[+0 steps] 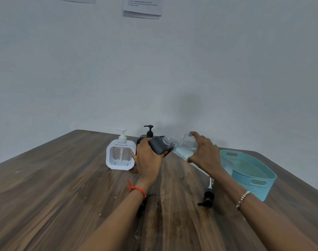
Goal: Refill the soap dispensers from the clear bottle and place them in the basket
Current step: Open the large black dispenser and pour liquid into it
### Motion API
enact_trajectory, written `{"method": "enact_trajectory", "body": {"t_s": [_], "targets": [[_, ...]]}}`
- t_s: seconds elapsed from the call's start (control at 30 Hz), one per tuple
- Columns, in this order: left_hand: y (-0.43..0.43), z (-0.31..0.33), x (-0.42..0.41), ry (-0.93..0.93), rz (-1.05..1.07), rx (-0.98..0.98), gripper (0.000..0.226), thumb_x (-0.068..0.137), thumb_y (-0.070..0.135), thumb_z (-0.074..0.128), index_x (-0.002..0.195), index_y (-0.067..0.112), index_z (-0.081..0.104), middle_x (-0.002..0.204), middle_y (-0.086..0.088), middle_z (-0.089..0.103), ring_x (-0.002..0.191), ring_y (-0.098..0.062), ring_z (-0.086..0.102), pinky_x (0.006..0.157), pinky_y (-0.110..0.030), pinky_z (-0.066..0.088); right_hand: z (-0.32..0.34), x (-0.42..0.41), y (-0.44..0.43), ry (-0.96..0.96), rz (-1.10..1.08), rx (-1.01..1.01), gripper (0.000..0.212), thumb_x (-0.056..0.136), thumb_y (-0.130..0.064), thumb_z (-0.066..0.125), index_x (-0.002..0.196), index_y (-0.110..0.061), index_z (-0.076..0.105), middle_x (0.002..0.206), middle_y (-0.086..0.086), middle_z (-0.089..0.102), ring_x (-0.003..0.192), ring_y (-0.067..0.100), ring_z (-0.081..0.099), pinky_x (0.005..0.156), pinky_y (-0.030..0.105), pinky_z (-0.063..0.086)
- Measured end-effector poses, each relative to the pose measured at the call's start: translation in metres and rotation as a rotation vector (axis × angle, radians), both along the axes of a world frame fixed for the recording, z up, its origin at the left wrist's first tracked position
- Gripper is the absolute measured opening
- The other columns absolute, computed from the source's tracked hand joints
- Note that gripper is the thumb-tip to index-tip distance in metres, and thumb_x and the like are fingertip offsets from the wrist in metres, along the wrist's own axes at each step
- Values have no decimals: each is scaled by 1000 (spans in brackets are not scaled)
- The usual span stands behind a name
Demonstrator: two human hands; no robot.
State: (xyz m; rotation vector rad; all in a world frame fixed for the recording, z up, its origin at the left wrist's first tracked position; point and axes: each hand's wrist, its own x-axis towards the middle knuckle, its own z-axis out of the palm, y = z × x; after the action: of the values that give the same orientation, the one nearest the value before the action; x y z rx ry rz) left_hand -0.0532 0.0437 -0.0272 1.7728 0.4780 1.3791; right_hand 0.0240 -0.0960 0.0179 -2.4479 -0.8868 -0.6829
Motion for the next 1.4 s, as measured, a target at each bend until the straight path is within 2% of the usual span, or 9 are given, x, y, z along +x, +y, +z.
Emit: {"method": "enact_trajectory", "body": {"t_s": [0.3,0.5,0.77,1.2,1.4], "targets": [[-6,0,-4,-3,11,-37,52,61,38,81,97,9,57,95,-6,65,92,-27,59,88,-55,44,9,-7,-4,-21,3,-51,74,64,-11,69,131,-23,40,103,7,58,102,29,53,84,38,40],[-12,-1,-7,4,-10,-60,57,60,41,79,101,9,56,100,-7,65,97,-28,59,91,-55,43,10,-9,-7,-24,-16,-100,79,62,-8,72,132,-24,38,106,7,58,104,28,52,86,39,41],[-22,-1,-9,-27,-29,-91,51,59,34,84,96,17,53,99,-3,63,98,-28,60,92,-57,43,15,-8,-14,-51,-39,-158,81,63,-9,73,134,-25,36,109,6,58,105,27,52,83,36,39],[-32,-1,-10,-3,-31,-135,57,60,32,85,103,8,56,104,-9,65,100,-30,59,91,-53,45,19,-8,-22,-72,-44,-195,82,64,-11,73,134,-26,35,112,5,58,106,26,53,84,35,40],[-33,-2,-12,-22,-45,-156,54,60,31,86,99,9,57,99,-7,65,97,-28,60,88,-52,47,22,-9,-22,-72,-45,-215,82,63,-11,74,133,-26,35,111,5,58,105,26,53,83,35,39]]}}
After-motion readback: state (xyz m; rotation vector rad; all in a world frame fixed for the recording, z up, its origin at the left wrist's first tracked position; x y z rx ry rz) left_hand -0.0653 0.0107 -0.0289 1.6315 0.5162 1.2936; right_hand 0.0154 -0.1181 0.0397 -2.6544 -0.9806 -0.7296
